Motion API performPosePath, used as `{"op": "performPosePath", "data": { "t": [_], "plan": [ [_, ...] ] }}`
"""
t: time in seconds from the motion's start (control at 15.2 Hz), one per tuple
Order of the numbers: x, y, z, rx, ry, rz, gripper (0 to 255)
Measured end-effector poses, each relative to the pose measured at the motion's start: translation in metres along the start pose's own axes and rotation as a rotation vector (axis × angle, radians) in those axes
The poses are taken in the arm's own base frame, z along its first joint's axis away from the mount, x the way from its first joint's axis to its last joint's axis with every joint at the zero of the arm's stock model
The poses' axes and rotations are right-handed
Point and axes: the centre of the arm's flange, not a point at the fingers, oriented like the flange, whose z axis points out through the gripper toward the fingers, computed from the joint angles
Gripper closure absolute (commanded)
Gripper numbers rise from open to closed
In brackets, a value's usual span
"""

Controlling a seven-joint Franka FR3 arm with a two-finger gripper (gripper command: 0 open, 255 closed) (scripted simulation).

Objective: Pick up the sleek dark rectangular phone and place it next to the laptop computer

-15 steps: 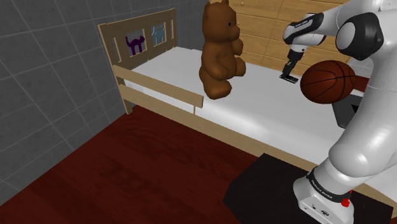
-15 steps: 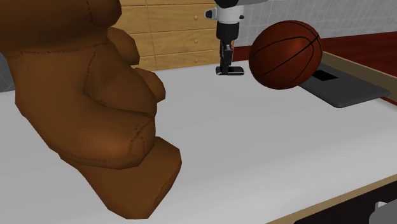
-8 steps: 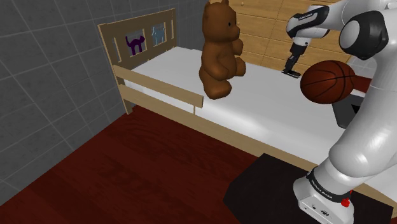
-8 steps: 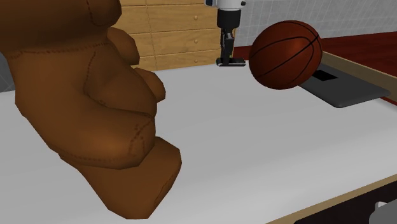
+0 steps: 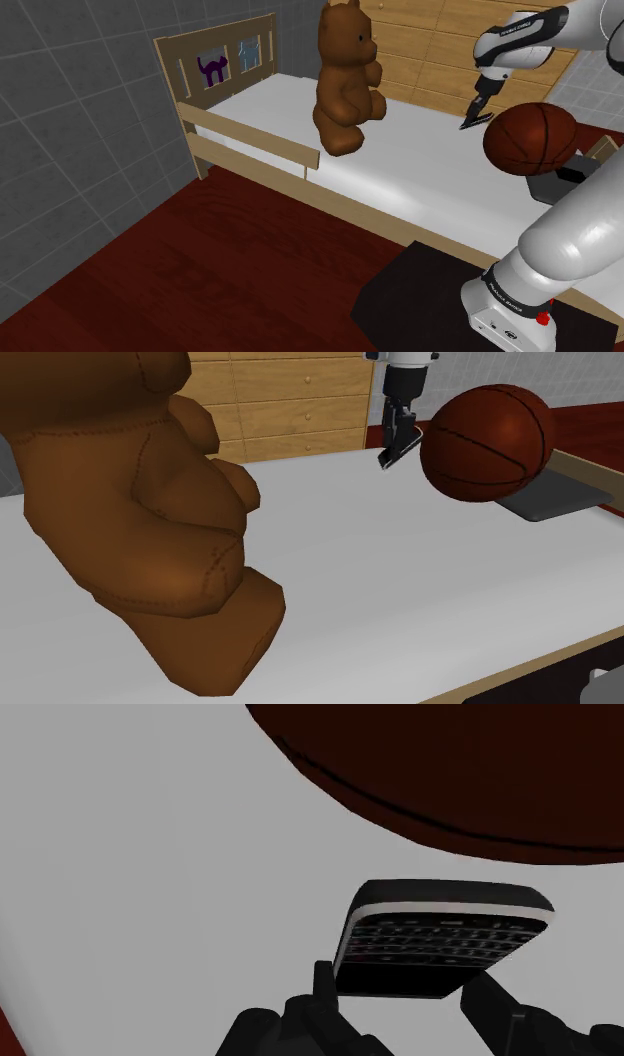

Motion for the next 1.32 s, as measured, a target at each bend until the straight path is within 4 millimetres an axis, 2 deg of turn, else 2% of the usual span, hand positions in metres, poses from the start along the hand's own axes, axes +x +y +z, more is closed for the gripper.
{"op": "performPosePath", "data": {
  "t": [0.33, 0.53, 0.66, 0.79, 0.92, 0.99, 1.06, 1.12, 1.32],
  "plan": [
    [-0.058, -0.032, 0.0, -0.003, 0.002, 0.001, 255],
    [-0.083, -0.049, -0.017, -0.066, 0.056, 0.003, 255],
    [-0.108, -0.05, -0.02, -0.117, 0.096, 0.004, 255],
    [-0.129, -0.059, -0.021, -0.124, 0.101, 0.008, 255],
    [-0.153, -0.077, -0.026, -0.148, 0.116, 0.005, 255],
    [-0.166, -0.09, -0.008, -0.079, 0.059, 0.004, 255],
    [-0.183, -0.1, -0.003, -0.04, 0.028, 0.003, 255],
    [-0.197, -0.111, -0.002, -0.02, 0.012, 0.002, 255],
    [-0.229, -0.124, 0.0, -0.001, -0.001, 0.002, 255]
  ]
}}
